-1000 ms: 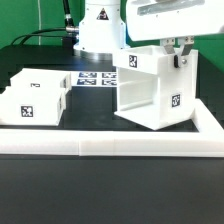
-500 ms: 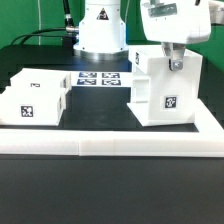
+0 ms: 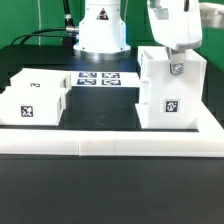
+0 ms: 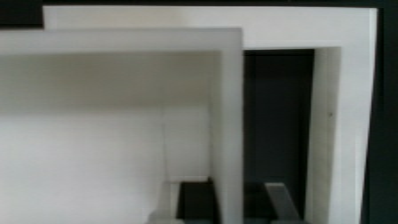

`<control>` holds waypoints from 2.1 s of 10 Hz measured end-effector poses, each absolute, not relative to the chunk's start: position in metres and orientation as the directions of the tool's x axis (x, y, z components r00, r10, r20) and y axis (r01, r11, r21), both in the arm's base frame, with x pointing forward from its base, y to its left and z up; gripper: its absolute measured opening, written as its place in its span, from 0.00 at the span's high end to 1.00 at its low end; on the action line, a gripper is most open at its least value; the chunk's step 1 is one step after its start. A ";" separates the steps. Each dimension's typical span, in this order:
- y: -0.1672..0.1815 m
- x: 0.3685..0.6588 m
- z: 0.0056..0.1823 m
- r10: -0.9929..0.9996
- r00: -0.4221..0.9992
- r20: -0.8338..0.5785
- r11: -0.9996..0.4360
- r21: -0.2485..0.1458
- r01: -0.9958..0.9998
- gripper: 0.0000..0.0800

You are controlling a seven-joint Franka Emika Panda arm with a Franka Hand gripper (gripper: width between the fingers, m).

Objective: Assemble drawer

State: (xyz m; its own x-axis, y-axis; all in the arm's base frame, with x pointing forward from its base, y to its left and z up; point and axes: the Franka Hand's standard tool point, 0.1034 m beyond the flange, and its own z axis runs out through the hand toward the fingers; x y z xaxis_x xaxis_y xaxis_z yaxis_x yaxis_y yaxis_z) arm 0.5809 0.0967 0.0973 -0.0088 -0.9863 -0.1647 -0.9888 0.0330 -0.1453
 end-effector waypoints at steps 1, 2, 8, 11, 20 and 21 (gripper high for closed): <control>0.097 0.592 0.097 -0.986 -0.013 -0.167 0.038 -0.151 -0.988 0.95; 0.097 0.601 0.098 -0.985 -0.019 -0.169 0.044 -0.146 -0.988 0.95; 0.098 0.649 0.101 -0.987 -0.049 -0.155 0.073 -0.150 -0.986 0.95; 0.097 0.648 0.102 -0.987 -0.042 -0.156 0.063 -0.135 -0.989 0.95; 0.099 0.647 0.102 -0.988 -0.014 -0.153 0.036 -0.139 -0.990 0.19; 0.097 0.639 0.108 -0.986 0.084 -0.147 -0.061 -0.152 -0.986 0.19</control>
Offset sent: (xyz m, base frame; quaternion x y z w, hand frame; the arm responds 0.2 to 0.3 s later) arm 0.0502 0.0191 -0.0029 -0.0089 0.0020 0.0133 0.9999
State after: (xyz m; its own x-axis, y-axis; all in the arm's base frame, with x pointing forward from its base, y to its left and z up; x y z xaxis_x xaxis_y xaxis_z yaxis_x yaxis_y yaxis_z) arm 0.6387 0.0968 0.1085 0.0839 -0.9856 -0.1465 -0.9864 -0.0613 -0.1523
